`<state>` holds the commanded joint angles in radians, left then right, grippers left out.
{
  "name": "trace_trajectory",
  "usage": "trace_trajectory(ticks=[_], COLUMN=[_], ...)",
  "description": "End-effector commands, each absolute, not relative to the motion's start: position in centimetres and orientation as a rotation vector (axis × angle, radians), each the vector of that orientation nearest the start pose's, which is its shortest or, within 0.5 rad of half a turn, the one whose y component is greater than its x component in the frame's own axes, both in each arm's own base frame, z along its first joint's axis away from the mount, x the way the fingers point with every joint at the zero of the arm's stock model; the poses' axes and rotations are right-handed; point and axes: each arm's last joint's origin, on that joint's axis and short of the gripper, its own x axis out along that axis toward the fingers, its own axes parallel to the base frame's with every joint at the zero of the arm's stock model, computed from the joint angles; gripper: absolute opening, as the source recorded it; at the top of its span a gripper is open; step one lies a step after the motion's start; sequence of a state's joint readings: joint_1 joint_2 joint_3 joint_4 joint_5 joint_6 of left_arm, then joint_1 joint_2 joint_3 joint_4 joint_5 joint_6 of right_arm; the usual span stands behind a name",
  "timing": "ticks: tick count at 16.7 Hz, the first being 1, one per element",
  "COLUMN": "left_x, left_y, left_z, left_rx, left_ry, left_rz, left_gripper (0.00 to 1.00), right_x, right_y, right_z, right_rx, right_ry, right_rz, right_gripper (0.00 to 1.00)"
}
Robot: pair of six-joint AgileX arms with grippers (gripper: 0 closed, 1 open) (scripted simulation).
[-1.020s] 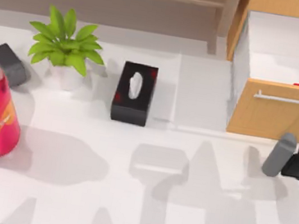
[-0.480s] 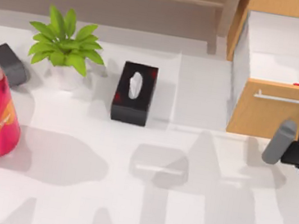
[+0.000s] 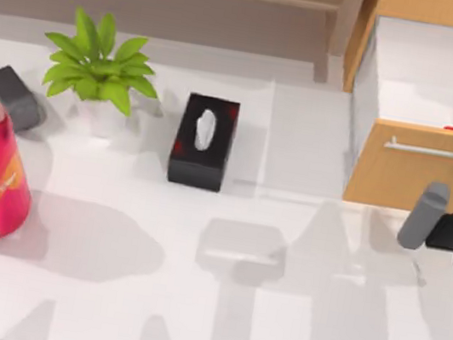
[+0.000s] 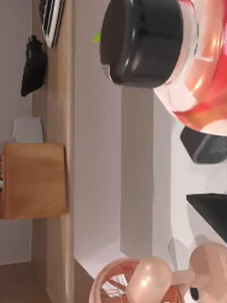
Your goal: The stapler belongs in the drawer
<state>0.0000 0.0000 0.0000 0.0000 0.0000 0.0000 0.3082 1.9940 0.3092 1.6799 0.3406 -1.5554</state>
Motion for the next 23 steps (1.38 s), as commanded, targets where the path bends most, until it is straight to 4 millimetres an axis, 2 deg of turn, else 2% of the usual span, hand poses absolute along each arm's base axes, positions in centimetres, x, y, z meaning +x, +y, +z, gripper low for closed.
trace_trajectory(ticks=[5, 6, 16, 23], left_x=[10.6, 10.6, 10.6, 10.6], left_y=[-0.1, -0.1, -0.1, -0.1], left_z=[16.0, 16.0, 16.0, 16.0], left_rx=[0.0, 0.0, 0.0, 0.0], left_ry=[0.0, 0.0, 0.0, 0.0], left_rz=[0.0, 0.0, 0.0, 0.0], left_gripper=[1.0, 1.0, 1.0, 1.0], right_x=[25.3, 25.3, 25.6, 30.5], right_y=[7.1, 7.1, 7.1, 7.1], right_z=[8.9, 8.9, 8.8, 8.6], right_rx=[-1.571, -1.571, -1.57, -1.573], right_ry=[0.008, 0.008, 0.014, 0.017], right_rz=[-0.008, -0.008, -0.004, 0.003], right_gripper=[0.02, 0.0, 0.0, 0.0])
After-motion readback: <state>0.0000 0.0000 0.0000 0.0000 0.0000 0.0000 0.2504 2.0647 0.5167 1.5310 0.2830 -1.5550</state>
